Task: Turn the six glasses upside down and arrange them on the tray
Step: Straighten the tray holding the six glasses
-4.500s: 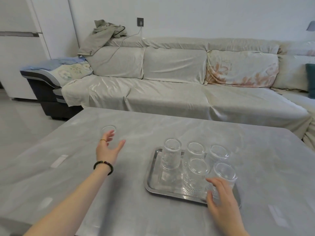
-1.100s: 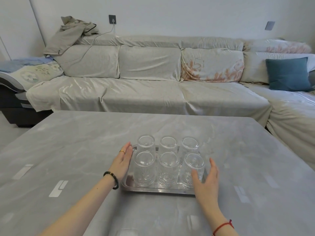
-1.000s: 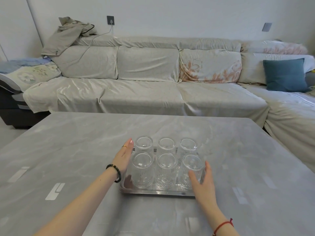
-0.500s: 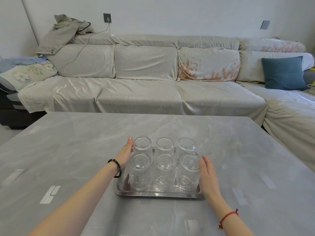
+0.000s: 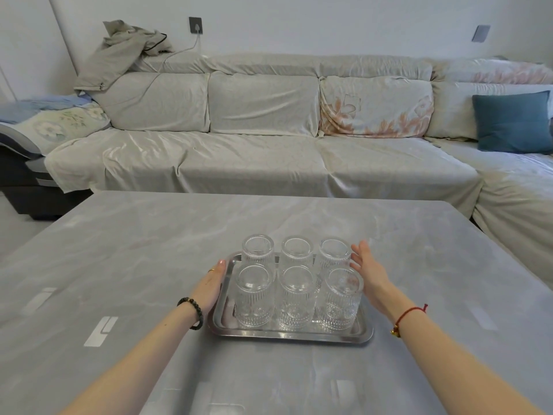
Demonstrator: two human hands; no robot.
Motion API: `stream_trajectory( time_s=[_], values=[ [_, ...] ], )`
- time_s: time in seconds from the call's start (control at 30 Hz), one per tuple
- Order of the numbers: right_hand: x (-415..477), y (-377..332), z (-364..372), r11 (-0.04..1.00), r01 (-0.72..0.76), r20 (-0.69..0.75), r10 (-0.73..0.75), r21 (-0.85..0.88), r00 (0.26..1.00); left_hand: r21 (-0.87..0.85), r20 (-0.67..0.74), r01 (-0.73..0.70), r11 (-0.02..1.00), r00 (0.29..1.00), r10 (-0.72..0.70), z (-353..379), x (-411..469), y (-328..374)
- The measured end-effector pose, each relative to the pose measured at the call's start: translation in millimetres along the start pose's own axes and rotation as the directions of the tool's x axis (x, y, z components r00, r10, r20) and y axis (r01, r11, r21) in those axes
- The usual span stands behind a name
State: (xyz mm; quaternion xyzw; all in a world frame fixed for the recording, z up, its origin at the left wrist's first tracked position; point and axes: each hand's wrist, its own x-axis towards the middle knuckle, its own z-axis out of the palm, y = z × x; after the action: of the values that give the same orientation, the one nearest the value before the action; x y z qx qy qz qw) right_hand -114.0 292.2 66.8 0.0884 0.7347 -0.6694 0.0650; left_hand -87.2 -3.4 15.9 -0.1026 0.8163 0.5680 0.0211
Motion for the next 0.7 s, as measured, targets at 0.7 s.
stream_trajectory(
  time_s=[0.7],
  values=[
    [-70,109,-25,0.832,0.135,-0.079,-0.21,-0.539,0.975,0.2,-0.032,-0.078,0.977,0.996,0.086,0,-66,-49]
  ],
)
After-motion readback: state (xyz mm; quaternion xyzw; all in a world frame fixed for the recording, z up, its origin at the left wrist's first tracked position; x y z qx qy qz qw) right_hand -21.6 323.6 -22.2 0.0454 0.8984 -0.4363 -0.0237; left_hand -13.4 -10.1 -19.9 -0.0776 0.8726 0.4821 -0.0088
